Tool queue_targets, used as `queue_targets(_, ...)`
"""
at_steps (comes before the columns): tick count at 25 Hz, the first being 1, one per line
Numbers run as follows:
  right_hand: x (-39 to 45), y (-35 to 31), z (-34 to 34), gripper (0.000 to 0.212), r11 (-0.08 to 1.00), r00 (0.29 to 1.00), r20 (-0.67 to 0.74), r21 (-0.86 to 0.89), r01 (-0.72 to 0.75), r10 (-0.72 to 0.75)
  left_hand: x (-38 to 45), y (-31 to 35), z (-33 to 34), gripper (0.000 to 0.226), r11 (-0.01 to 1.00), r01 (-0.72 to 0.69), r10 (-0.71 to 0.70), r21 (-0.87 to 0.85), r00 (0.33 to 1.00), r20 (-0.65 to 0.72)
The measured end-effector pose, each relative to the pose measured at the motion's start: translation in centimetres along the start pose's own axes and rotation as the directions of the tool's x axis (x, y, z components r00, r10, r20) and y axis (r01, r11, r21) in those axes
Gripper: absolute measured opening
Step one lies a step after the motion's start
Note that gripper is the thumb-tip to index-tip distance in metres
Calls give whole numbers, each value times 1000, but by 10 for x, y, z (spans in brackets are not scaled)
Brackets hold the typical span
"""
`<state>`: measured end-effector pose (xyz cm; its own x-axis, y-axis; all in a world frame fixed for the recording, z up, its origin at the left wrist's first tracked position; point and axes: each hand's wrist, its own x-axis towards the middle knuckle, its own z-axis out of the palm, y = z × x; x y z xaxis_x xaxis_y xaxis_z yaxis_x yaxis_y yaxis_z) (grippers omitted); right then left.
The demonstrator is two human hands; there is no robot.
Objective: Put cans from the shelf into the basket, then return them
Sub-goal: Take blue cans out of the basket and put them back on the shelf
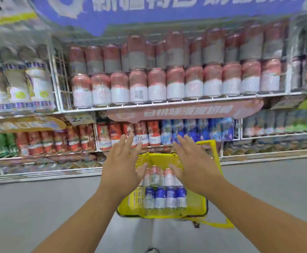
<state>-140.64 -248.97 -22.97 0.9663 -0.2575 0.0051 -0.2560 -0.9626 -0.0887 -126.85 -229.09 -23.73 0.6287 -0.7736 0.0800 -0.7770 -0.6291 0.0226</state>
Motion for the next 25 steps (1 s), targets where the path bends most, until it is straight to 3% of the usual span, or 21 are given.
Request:
queue_targets(6,-18,11,161,77,996,984,159,25,-87,82,-29,-3,167,71,999,20,-14,-34,985,173)
queue_targets(15,-30,6,335,83,965,917,376,161,-206,132,-67,-2,336,74,995,99,-90,2,889,449)
queue_targets(20,-20,-1,390,76,973,884,453,123,-194,119,-62,1,380,79,990,140,-110,-15,837,536)
queue_targets(25,-13,-4,419,79,954,849,523,207,-216,79,-54,3,398,83,980,195,-140,-37,808,572)
